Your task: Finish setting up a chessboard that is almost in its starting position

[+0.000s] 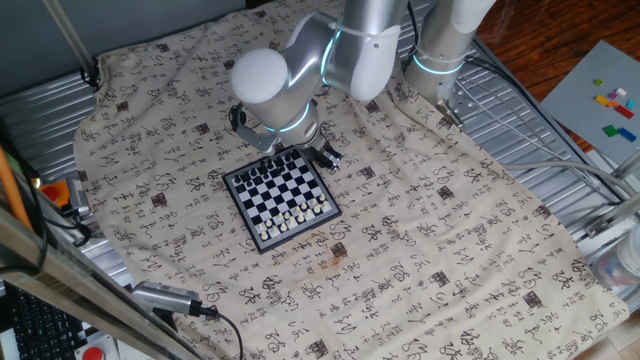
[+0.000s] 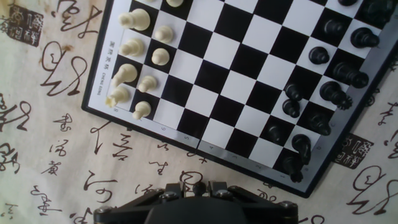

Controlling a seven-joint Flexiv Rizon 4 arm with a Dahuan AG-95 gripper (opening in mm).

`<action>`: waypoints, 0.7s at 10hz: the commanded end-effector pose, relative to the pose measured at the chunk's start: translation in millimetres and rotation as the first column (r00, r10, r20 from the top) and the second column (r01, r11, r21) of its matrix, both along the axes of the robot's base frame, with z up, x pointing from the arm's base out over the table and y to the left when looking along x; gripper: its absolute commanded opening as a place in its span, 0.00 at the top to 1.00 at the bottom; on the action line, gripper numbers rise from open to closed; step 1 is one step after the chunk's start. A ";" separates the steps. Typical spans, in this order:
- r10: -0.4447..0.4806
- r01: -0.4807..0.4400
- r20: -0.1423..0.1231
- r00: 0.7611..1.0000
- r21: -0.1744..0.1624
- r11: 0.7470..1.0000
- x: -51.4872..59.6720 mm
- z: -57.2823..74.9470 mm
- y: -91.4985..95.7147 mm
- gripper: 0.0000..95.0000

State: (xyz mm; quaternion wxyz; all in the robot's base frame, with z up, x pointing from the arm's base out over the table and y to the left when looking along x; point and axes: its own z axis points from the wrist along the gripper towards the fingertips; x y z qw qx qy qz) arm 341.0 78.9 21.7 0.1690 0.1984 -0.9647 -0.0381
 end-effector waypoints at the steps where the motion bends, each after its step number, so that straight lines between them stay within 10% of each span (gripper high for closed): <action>1: 0.000 0.000 -0.004 1.000 -0.002 1.000 0.1 0.6 -0.5 0.80; 7: -0.005 0.005 -0.001 1.000 -0.008 1.000 -0.1 0.0 0.3 0.80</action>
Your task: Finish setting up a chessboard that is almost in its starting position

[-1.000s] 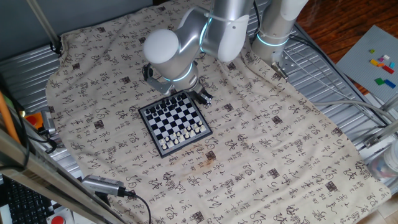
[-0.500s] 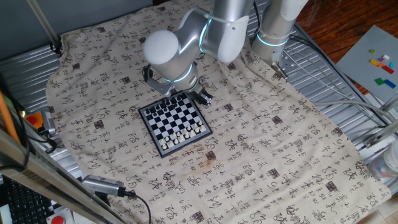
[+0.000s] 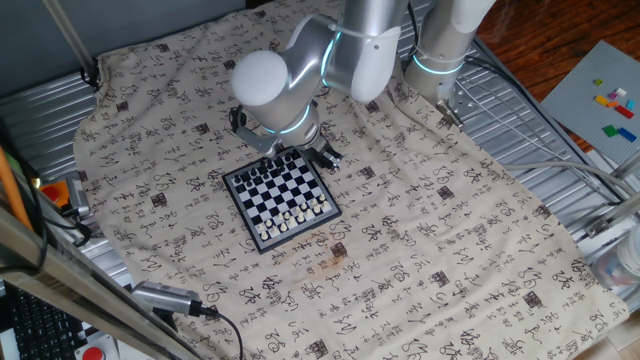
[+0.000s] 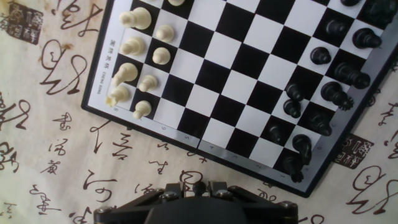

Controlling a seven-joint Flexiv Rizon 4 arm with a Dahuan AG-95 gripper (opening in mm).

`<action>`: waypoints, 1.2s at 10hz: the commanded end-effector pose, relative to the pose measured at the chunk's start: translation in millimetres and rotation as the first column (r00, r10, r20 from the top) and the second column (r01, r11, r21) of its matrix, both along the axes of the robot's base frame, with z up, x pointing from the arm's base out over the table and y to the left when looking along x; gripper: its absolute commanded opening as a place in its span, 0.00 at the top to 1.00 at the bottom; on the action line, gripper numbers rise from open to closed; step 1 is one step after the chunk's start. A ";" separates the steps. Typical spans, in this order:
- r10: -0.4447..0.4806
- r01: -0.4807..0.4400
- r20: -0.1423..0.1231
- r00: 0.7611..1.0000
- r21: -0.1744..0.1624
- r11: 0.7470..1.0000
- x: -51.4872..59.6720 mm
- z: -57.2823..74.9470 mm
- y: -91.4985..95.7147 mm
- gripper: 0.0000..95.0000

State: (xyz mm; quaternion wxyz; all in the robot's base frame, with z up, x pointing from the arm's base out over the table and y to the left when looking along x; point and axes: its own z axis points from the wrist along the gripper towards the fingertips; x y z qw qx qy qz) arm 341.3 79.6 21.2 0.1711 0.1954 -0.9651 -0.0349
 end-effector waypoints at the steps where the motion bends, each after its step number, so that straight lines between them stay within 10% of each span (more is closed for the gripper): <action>1: -0.002 0.002 0.001 1.000 0.000 1.000 -0.3 0.6 -0.6 0.80; 12: -0.004 0.004 -0.082 0.997 -0.002 1.000 -0.3 0.6 -0.6 0.80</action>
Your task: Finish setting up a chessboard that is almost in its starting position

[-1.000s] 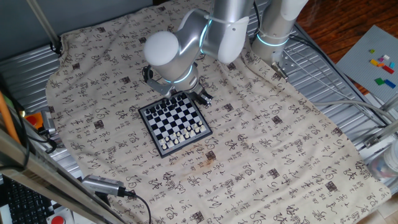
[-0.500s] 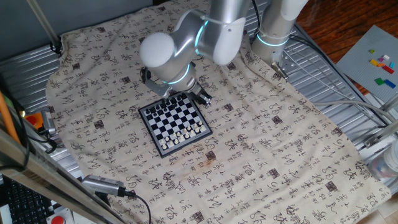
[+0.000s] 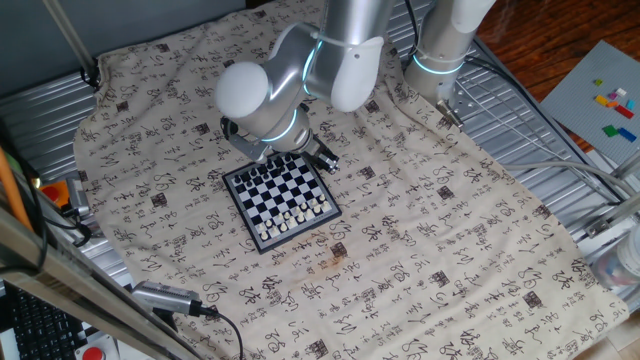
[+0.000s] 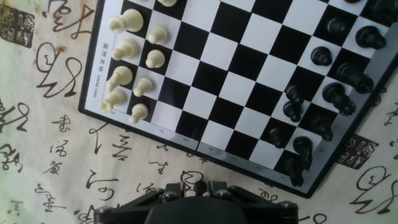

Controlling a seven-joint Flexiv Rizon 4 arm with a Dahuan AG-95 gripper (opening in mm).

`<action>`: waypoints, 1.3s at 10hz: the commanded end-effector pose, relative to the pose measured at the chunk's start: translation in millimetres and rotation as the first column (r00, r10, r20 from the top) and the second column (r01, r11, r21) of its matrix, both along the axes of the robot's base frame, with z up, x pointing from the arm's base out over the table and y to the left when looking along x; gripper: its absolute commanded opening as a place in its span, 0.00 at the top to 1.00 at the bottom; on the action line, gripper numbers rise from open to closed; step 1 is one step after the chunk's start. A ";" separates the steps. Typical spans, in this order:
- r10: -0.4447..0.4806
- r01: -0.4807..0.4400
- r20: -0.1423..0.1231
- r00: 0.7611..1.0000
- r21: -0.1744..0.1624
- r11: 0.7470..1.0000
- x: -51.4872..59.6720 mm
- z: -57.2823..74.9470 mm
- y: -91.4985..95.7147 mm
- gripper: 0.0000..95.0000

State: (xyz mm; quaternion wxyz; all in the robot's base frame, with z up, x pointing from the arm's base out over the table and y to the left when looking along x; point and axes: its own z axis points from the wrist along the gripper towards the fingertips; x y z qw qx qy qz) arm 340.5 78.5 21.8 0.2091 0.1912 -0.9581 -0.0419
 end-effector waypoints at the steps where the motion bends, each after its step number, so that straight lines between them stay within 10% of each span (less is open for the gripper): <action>1: 0.001 -0.001 -0.004 1.000 0.001 1.000 0.4 0.0 0.6 0.80; 13: 0.001 -0.001 0.001 1.000 -0.001 1.000 0.6 -3.3 0.0 0.80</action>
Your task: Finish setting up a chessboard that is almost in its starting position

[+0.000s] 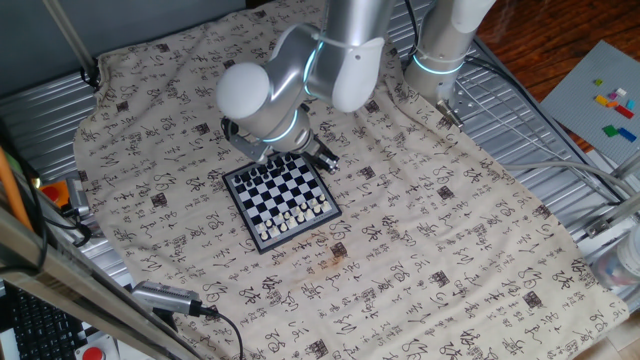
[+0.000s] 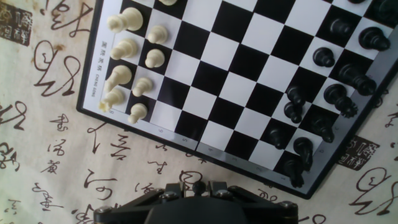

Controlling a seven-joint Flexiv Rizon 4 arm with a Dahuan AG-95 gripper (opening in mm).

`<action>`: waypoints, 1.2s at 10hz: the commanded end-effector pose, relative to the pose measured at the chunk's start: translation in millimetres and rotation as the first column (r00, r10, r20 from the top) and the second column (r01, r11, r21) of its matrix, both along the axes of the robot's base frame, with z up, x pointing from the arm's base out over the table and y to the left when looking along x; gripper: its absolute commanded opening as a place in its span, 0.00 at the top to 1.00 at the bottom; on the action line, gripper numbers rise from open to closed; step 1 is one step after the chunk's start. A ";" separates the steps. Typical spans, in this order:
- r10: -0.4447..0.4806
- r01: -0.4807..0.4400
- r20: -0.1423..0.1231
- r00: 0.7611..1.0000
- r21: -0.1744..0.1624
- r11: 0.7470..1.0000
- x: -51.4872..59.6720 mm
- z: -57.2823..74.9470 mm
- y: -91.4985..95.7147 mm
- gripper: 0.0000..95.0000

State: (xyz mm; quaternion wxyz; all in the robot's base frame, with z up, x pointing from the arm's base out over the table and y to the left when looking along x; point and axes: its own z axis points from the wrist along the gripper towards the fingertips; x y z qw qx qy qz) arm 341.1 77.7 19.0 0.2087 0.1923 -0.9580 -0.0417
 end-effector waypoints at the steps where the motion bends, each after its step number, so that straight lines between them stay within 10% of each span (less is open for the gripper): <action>1: -0.003 0.003 0.002 1.000 -0.001 1.000 -0.1 -1.1 1.2 0.80; 12: 0.005 -0.005 0.023 1.000 0.013 1.000 0.6 5.3 -2.0 0.80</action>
